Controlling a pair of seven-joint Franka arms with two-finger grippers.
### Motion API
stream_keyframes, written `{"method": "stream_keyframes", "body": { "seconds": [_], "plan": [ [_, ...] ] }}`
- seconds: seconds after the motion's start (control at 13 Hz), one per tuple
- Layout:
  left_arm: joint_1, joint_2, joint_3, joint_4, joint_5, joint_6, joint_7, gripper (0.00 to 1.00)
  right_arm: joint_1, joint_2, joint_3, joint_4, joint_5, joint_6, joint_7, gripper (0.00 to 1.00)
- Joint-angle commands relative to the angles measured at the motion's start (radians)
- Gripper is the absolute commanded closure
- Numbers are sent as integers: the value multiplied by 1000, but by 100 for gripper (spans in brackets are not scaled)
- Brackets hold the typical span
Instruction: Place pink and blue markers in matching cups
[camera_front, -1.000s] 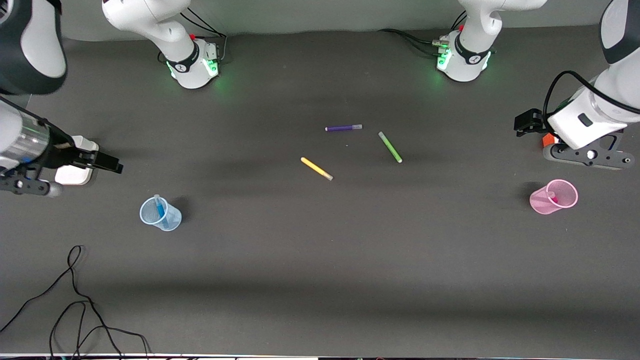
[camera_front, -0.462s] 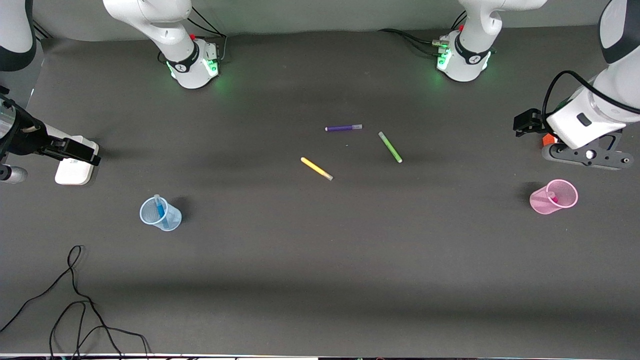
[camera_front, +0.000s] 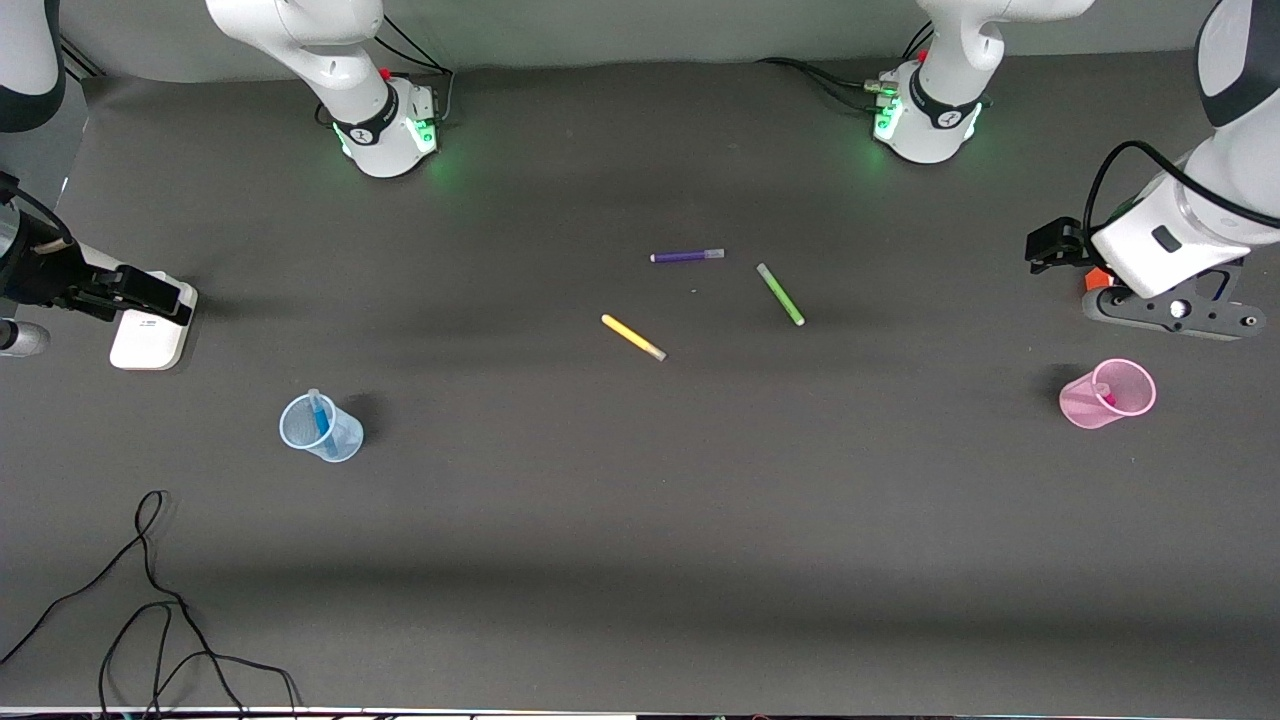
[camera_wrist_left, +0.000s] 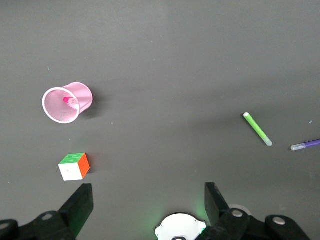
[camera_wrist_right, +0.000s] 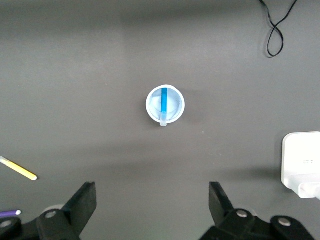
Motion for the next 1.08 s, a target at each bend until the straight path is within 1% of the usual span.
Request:
{"method": "stream_keyframes", "body": {
  "seconds": [0.0, 0.08, 1.0],
  "plan": [
    [-7, -6, 4, 2, -5, 7, 11, 1, 31, -15, -34, -3, -30, -9, -46, 0],
    [-10, -6, 4, 2, -5, 5, 10, 1, 39, -17, -44, -1, -31, -15, -61, 0],
    [-3, -6, 1, 2, -5, 22, 13, 1, 39, -17, -45, 2, -47, -39, -61, 0]
  ]
}}
